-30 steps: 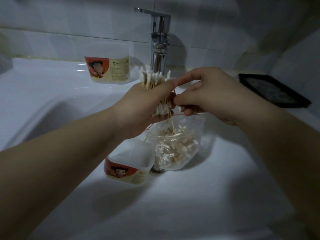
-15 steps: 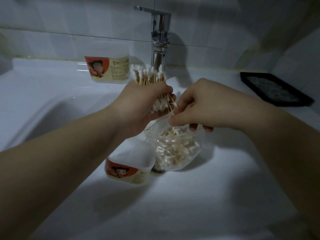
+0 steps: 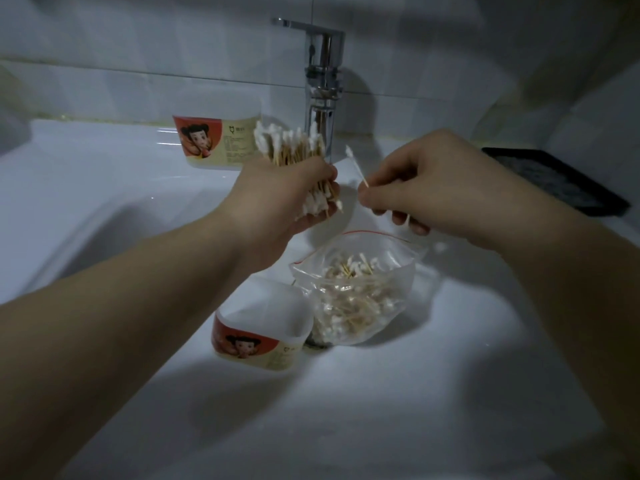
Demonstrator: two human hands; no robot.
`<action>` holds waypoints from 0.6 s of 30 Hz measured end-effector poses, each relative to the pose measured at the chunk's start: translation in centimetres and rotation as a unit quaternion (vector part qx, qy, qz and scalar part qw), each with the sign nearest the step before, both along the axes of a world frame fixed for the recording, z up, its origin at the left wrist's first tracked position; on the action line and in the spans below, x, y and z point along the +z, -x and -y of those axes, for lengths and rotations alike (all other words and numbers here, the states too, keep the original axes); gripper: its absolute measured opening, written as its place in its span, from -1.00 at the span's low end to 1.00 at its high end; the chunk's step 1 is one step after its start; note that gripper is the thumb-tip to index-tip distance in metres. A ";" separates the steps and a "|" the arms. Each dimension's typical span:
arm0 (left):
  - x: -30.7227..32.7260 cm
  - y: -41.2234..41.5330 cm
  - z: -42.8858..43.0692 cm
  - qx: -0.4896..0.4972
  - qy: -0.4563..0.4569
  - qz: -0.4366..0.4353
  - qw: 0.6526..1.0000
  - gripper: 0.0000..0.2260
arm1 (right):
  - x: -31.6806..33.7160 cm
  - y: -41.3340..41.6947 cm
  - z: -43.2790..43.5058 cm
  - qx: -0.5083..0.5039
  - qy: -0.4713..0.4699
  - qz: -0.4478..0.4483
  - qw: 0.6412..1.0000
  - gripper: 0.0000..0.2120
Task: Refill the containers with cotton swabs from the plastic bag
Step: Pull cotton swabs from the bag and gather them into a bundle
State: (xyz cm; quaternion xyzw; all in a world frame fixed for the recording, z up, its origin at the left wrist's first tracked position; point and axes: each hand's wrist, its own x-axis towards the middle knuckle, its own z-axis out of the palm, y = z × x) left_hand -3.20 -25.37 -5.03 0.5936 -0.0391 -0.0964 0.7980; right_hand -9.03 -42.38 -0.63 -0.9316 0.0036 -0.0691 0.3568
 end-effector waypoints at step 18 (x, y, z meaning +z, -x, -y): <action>0.6 0.8 -0.5 -0.175 -0.027 0.058 0.983 -0.75 | -0.4 0.1 -1.0 0.063 -0.027 0.035 0.997 -0.24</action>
